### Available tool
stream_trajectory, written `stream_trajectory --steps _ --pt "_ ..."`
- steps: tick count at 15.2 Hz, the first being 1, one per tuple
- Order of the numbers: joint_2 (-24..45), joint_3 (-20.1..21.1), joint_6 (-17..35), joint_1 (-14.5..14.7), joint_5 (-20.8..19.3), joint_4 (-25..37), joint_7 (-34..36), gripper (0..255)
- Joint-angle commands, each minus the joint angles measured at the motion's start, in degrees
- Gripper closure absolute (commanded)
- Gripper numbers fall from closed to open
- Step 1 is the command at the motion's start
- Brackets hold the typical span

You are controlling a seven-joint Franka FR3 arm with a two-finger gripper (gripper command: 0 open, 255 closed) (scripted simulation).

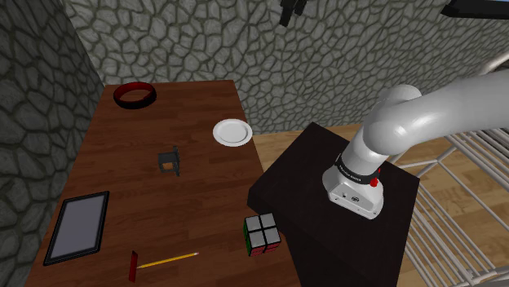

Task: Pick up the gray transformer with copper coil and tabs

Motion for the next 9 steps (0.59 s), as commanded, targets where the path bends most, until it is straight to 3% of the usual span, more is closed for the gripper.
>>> stream_trajectory --steps 1,9 --pt "0.0 0.0 0.0 0.0 0.0 0.0 0.0 0" --pt "8.1 5.1 12.6 1.4 2.8 -6.1 5.4 0"
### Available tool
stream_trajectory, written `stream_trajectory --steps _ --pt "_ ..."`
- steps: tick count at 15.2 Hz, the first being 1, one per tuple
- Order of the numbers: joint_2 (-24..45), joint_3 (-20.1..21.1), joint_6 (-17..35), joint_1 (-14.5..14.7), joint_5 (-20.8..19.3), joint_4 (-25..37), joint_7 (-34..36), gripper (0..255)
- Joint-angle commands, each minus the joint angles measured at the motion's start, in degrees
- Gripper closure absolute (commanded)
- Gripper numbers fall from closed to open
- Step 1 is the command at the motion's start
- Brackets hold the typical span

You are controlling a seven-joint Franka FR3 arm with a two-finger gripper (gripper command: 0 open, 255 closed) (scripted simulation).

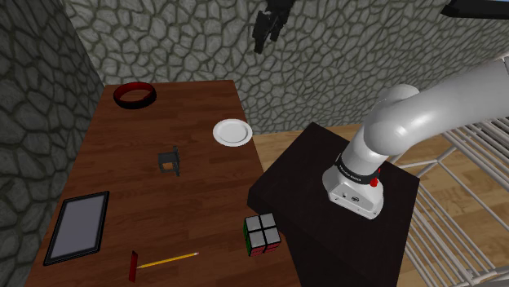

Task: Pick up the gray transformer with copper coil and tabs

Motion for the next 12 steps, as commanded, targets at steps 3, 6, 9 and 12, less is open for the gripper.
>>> stream_trajectory --steps 3,6,9,12 --pt "5.4 2.8 6.6 0.7 1.1 -1.8 2.9 0" --pt "10.3 4.9 11.4 1.0 1.6 -2.3 5.1 0" --pt "15.7 6.9 16.0 1.2 1.6 -2.2 7.3 0" --pt "21.5 9.0 20.5 1.2 1.0 -1.3 9.8 0"
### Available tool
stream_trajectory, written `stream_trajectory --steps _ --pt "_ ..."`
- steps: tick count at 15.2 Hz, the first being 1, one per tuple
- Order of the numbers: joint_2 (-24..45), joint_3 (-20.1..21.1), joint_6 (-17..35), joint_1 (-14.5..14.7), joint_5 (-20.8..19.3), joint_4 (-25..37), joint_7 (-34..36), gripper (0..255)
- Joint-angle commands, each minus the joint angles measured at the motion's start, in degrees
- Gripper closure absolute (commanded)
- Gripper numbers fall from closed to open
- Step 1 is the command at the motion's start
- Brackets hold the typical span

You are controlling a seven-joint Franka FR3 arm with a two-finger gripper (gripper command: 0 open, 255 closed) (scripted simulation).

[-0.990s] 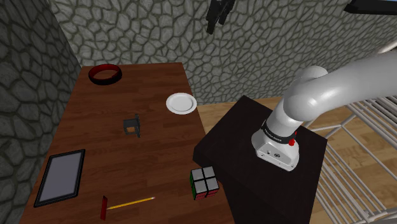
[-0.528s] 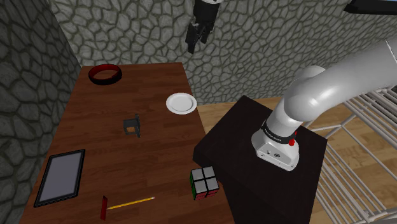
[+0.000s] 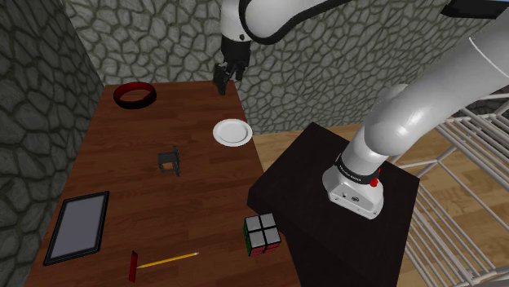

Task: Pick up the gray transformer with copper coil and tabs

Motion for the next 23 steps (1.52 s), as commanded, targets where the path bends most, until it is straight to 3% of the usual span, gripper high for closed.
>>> stream_trajectory --steps 1,6,12,18,23 --pt "4.3 1.4 2.9 0.0 -0.6 1.0 1.9 0" --pt "15.2 4.3 9.3 -0.1 -3.9 4.2 7.2 0" --pt "29.0 5.6 14.8 1.3 -10.8 10.5 14.9 0" --pt "42.7 3.8 17.8 5.5 -17.1 19.2 21.5 0" --pt "53.8 1.7 18.6 9.7 -20.0 28.3 24.7 0"
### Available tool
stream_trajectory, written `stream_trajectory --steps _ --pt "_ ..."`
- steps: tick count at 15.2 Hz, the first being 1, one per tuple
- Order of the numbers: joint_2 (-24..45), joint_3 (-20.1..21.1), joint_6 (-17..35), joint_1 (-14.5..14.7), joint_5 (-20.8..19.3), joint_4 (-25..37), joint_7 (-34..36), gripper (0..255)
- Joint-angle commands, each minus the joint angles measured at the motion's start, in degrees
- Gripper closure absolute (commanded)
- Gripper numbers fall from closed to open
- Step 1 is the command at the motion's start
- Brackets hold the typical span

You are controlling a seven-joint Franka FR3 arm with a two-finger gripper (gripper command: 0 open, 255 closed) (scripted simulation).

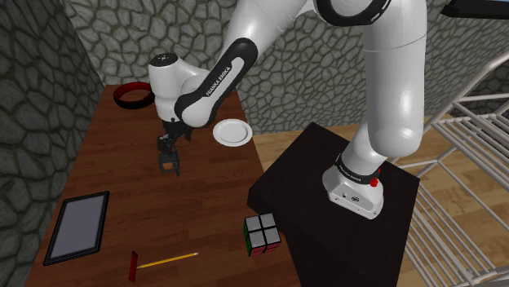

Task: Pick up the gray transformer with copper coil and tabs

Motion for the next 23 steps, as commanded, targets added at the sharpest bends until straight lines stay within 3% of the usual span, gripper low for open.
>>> stream_trajectory --steps 1,3,13,14,23 --pt "4.6 -0.8 0.3 1.5 -0.9 3.9 0.9 0" --pt "9.0 -1.4 0.1 3.1 -1.4 8.2 1.6 0" --pt "14.1 -3.1 3.3 4.4 -2.8 10.2 2.5 0" --pt "14.1 -3.1 3.3 4.3 -2.8 10.1 2.5 255" --pt "14.1 -3.1 3.3 4.4 -2.8 10.2 2.5 255"
